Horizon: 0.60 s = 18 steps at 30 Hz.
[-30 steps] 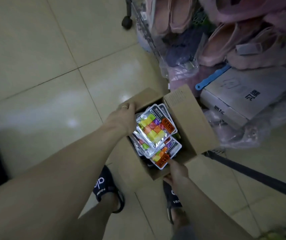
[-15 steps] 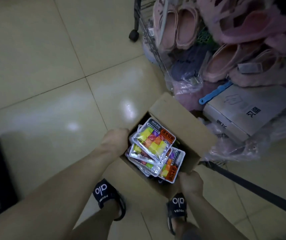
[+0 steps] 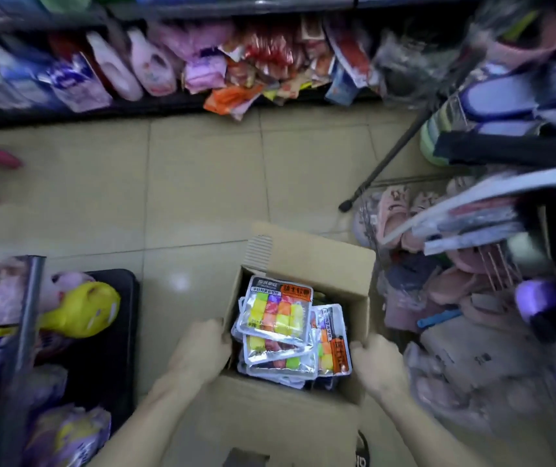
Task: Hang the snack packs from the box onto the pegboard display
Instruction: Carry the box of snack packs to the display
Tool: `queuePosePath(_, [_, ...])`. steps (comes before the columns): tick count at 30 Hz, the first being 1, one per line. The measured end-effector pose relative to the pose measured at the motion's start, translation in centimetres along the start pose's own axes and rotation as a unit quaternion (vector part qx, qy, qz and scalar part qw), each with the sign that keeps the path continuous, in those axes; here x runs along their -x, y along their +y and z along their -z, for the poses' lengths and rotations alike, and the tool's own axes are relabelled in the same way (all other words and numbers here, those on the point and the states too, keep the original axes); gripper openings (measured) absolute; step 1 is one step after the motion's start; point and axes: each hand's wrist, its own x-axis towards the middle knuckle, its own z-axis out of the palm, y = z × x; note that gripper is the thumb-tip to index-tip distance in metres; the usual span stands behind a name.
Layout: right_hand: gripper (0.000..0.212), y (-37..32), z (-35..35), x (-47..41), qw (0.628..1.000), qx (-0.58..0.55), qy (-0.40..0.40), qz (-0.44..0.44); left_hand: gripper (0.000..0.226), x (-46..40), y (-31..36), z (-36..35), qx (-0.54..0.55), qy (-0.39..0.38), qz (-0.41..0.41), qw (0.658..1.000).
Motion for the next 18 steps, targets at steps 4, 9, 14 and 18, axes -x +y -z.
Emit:
queuePosePath(4, [0.033,-10.2,5.2,4.8,0.998,0.017,0.010,0.065,0.019,4.5,-2.2,10.1,0.040,0.070,0.015,0.997])
queuePosePath(9, [0.022,-21.5,10.1,6.7,0.988,0.052,0.022,0.146,0.017,5.2,-4.5,20.2,0.070,0.144,0.024,0.987])
queuePosePath(14, [0.020,-32.5,13.6,4.4,0.972,0.085,0.013,0.220,0.019,2.0,-6.0,28.0,0.124,0.173,0.048,0.976])
queuePosePath(18, [0.021,-42.0,15.1,0.4,0.957,0.129,-0.017,0.258,0.025,-2.0,-6.4,33.4,0.169,0.185,0.085,0.965])
